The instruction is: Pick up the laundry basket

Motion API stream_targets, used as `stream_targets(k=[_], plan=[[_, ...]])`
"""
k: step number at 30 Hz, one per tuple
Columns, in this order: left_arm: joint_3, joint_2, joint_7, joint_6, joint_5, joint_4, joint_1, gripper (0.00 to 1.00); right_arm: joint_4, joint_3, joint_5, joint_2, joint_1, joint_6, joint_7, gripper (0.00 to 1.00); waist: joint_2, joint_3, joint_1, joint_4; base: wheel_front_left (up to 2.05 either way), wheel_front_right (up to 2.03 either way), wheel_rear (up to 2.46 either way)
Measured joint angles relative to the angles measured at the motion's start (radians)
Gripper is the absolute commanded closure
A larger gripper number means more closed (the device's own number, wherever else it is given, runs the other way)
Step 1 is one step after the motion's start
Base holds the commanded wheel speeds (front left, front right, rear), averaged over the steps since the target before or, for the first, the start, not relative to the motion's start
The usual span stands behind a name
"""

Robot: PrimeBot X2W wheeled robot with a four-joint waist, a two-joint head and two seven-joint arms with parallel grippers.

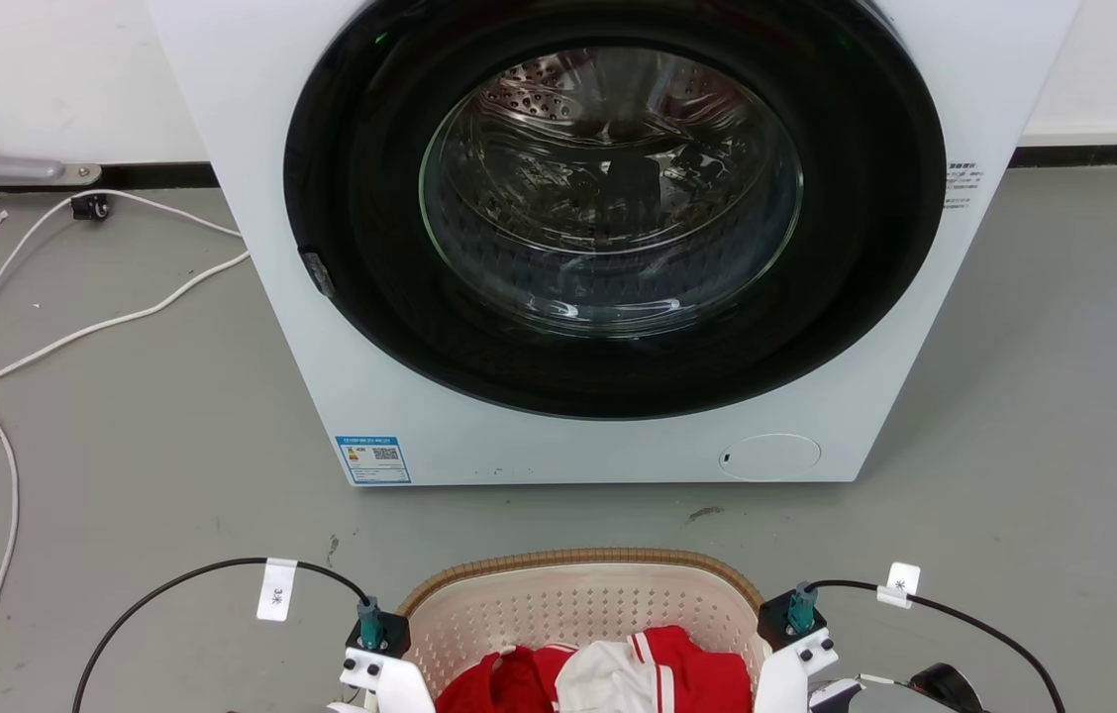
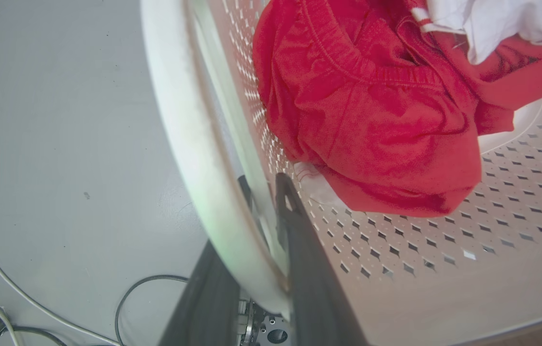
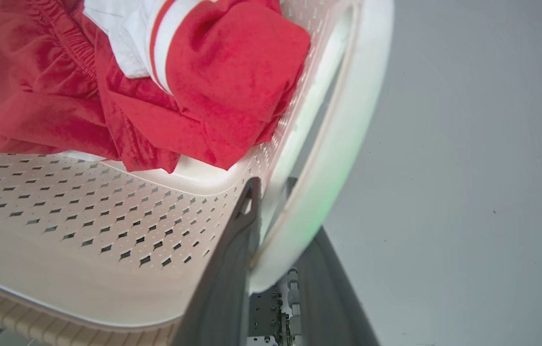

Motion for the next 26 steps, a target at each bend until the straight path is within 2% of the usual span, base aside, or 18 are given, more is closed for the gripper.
stream_targets(k=[26], plan=[[-0.035,0.001,-0.006,0.0,-0.029,0.003,-0.004,1.0,0.003,0.021,0.025,0.0,-0.002,0.0,-0.006,1.0,0.0,0.004,-0.0002,0.004,0.0,0.0,0.0]])
